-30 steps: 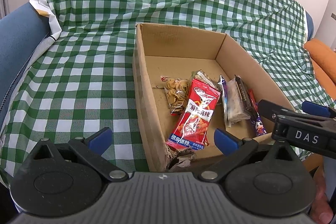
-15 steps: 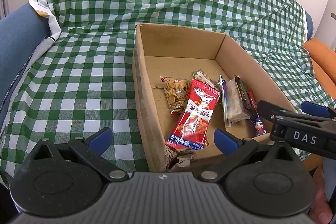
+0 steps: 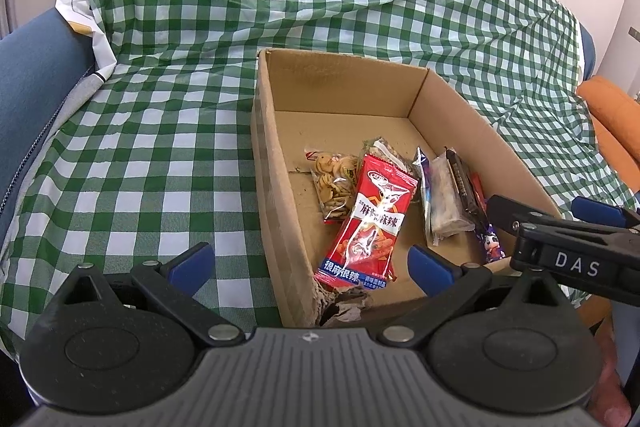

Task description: Organize snacks

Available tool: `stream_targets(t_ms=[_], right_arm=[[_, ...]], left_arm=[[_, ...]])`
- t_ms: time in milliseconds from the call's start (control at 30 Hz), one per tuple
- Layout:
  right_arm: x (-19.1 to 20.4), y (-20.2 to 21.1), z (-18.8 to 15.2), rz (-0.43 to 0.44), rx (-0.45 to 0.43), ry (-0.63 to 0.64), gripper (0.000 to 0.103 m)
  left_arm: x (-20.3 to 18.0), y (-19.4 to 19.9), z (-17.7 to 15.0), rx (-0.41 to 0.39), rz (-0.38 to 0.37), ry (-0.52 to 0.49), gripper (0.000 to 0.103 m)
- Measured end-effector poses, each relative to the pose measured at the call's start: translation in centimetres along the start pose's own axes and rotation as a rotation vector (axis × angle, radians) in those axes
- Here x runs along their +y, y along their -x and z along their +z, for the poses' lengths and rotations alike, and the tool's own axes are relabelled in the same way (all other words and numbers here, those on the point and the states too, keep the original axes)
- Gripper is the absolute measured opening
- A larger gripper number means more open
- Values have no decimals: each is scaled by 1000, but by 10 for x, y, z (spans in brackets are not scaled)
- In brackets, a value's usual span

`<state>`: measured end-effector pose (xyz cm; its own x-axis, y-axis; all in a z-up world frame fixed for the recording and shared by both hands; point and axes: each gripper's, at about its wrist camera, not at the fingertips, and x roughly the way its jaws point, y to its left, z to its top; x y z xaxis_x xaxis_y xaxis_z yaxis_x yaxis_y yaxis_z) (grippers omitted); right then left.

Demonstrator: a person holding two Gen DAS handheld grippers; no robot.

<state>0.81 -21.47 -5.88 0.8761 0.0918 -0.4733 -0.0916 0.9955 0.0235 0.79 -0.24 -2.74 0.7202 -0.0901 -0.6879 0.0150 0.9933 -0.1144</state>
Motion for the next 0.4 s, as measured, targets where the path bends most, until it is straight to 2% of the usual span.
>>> stream_targets(t_ms=[400], right_arm=[[6,-7,2,-4,21,6,102]], left_arm=[[0,-4,3,-9,5,-9,103]])
